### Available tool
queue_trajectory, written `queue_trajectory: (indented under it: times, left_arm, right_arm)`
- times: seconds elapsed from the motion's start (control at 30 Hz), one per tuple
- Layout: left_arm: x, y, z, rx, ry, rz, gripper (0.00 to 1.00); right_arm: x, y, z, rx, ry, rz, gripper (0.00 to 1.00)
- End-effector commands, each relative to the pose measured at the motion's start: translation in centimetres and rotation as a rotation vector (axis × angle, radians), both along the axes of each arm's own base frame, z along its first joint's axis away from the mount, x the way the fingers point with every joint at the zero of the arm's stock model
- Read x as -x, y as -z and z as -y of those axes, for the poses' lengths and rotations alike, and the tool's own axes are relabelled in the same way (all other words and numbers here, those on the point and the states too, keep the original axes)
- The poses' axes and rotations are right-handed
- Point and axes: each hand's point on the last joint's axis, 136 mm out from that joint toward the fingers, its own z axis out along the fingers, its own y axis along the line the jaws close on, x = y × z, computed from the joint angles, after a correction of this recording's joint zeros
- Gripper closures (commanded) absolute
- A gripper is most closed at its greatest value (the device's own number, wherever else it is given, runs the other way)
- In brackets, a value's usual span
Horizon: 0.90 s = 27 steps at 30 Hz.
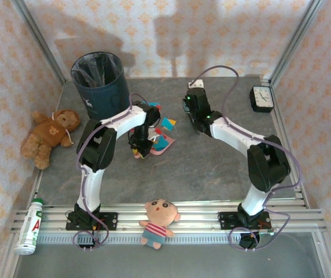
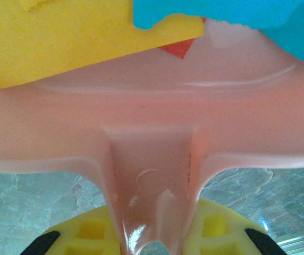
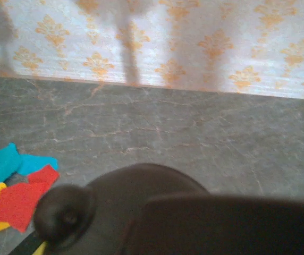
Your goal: Sweep away the paper scraps from the table
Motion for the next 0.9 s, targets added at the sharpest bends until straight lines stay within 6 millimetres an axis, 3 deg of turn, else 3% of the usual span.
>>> queue_trajectory:
  times: [0.0, 0.2, 0.53, 0.87]
  left_arm:
    - [-0.1, 0.1, -0.7, -0.034, 0.028, -0.032, 1.00]
    - [-0.5, 0.4, -0.5, -0.036, 0.032, -0.047, 1.00]
    - [-1.0, 0.6, 0.0, -0.022, 0.031, -0.053, 1.00]
    - [-0.9, 0.5, 0.4, -0.003, 0.024, -0.057, 1.00]
  right_arm:
    - [-1.0, -0.1, -2.1, -0.026, -0.081, -0.003, 1.00]
    - [-0.7, 1.9, -5.5, -0.022, -0.251, -0.077, 1.00]
    - [2.9, 4.5, -9.8, 0.011, -0.493, -0.209, 1.00]
    - [5.8, 4.5, -11.0, -0.006, -0.586, -0.282, 1.00]
